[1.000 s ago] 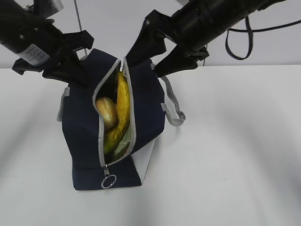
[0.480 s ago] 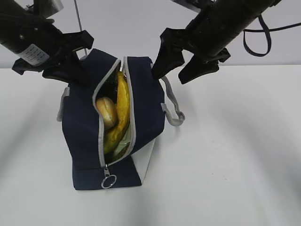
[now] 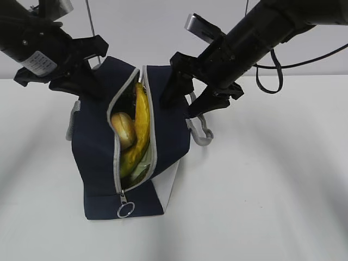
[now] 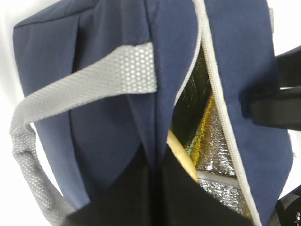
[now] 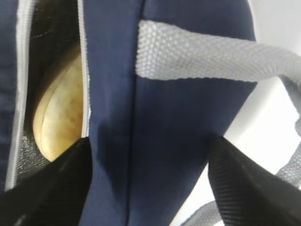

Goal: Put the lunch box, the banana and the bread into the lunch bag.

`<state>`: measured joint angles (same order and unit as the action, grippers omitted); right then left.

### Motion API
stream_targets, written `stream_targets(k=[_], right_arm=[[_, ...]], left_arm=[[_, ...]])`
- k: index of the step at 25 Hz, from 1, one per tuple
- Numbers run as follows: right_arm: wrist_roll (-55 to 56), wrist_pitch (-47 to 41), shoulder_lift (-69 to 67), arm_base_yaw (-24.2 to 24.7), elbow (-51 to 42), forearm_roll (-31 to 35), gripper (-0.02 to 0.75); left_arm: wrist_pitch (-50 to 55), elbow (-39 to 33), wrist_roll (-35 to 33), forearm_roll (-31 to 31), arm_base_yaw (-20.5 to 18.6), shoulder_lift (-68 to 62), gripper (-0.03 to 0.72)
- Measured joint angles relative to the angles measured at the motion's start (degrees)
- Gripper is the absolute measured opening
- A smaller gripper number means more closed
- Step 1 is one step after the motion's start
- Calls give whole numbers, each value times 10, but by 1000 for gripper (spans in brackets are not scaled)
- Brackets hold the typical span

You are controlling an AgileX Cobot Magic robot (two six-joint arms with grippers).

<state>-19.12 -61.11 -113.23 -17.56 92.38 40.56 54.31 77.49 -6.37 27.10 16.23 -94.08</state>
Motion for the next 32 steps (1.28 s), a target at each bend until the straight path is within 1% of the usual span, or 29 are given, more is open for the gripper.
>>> stream_targets(k=[2, 3, 5, 7, 8, 10, 15, 19, 25, 28, 32], right_arm=[[0, 0, -7, 0, 0, 11, 495], [0, 0, -9, 0, 0, 17, 440], [0, 0, -14, 0, 0, 26, 301], [-6, 0, -14, 0, 0, 39, 133], [-10, -1, -14, 0, 0, 43, 65], [-15, -4, -14, 0, 0, 45, 6], [-20, -31, -14, 0, 7, 47, -7], [-21, -41, -3, 0, 9, 34, -8], [15, -60, 50, 0, 9, -51, -9], [32, -66, 77, 0, 9, -88, -11], [56, -71, 103, 0, 15, -132, -11]], left_arm=[[0, 0, 0, 0, 0, 0, -3], [0, 0, 0, 0, 0, 0, -3], [0, 0, 0, 0, 0, 0, -3], [0, 0, 0, 0, 0, 0, -3], [0, 0, 0, 0, 0, 0, -3], [0, 0, 0, 3, 0, 0, -3], [-1, 0, 0, 26, 0, 0, -3], [-3, 0, -13, 75, 0, 0, -3], [-14, 0, -49, 151, 2, 0, -3], [-26, 7, -52, 155, 17, -1, -3], [-50, 30, -54, 156, 50, -9, -3]])
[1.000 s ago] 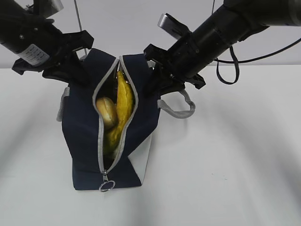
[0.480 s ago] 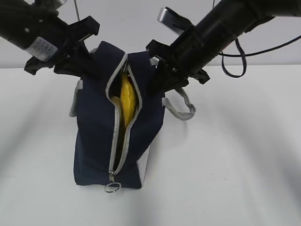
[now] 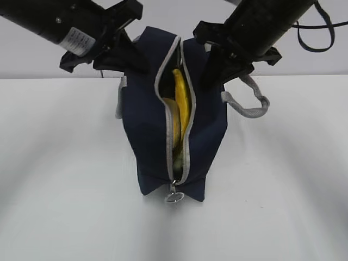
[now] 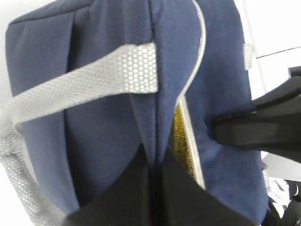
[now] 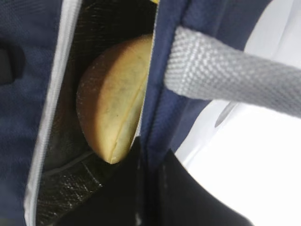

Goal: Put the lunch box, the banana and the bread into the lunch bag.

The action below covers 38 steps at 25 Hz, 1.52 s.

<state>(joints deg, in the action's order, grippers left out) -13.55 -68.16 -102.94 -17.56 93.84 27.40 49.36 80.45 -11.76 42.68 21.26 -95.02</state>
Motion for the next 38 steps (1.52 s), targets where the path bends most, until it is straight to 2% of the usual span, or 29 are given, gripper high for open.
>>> stream_targets(k=[6, 13, 22, 34, 36, 38], right_arm=[[31, -7, 24, 0, 1, -68, -11], [58, -6, 30, 0, 6, -140, -12], [61, 50, -2, 0, 8, -147, -12], [62, 64, -37, 0, 12, -151, -9], [65, 64, -37, 0, 12, -153, 17], [68, 65, -37, 0, 12, -151, 99]], left_arm=[[-11, 46, 0, 6, 36, -31, -3], [-17, 72, 0, 7, 48, -75, -3], [-55, 76, 0, 5, 48, -93, -3], [-77, 76, 0, -40, 48, -105, -3], [-78, 76, 0, -46, 48, -105, -3], [-78, 76, 0, -60, 48, -105, 3]])
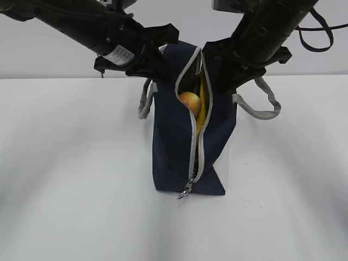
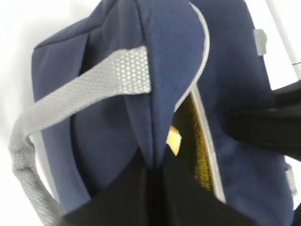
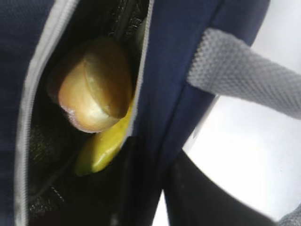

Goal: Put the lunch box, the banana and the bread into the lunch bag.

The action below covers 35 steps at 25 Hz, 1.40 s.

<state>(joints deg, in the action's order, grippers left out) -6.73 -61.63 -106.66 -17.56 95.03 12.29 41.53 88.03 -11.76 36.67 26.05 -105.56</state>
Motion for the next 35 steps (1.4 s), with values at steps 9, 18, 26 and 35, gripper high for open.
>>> stream_targets(k=[9, 18, 26, 35], right_arm=[[1, -9, 14, 0, 1, 16, 427], [2, -18, 102, 0, -35, 21, 435], [-61, 66, 229, -8, -208, 69, 435], [-288, 163, 333, -8, -414, 238, 435]], left_arm=[[22, 4, 0, -34, 0, 8, 368], [81, 4, -44, -47, 0, 49, 376], [107, -18, -65, -51, 0, 89, 376], [87, -134, -86, -48, 0, 174, 376]])
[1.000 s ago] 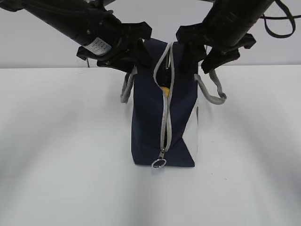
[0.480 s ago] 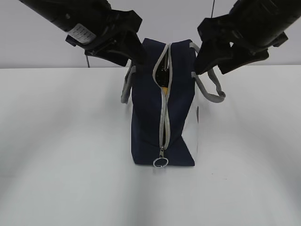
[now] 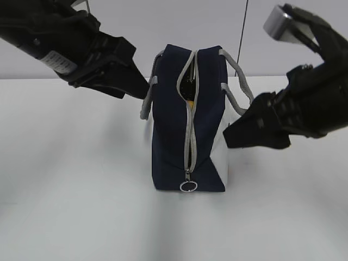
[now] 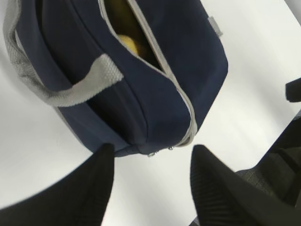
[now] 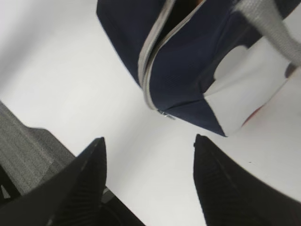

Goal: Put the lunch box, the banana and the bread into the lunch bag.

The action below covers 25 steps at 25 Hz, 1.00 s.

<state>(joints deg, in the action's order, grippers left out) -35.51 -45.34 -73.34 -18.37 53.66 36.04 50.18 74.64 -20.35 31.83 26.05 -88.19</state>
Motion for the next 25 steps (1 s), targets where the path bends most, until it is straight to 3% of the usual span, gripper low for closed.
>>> stream_targets(k=[10, 14, 25], right_arm=[[-425, 32, 5, 0, -178, 344, 435], [-466, 40, 5, 0, -205, 376, 435], [-536, 84, -65, -1, -208, 387, 435]], left_arm=[[-3, -65, -6, 1, 0, 71, 376], [-3, -66, -6, 2, 0, 77, 376], [9, -66, -6, 2, 0, 78, 376]])
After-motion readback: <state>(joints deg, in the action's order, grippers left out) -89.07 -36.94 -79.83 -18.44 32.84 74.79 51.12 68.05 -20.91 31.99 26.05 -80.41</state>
